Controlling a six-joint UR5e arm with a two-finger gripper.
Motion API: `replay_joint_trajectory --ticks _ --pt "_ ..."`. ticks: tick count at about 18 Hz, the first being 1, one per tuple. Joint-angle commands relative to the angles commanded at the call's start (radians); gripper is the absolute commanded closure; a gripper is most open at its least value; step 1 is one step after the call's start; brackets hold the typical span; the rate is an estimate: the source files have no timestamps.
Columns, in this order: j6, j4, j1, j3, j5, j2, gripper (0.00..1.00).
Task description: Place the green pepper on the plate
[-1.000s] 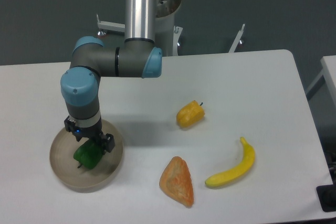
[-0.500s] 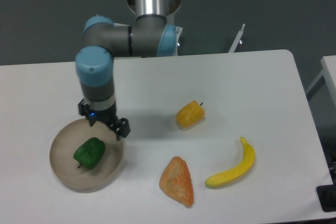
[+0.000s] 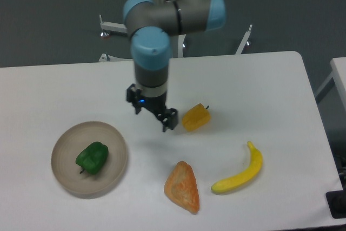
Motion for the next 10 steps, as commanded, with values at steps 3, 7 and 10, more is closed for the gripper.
replay_joint_trajectory --ticks 3,7,10 --pt "0.081 0.011 0.045 0.005 0.002 -0.002 0.0" --pt "0.097 0.021 0.058 0.006 0.015 -0.009 0.0" --pt "0.095 0.034 0.058 0.003 0.038 -0.011 0.0"
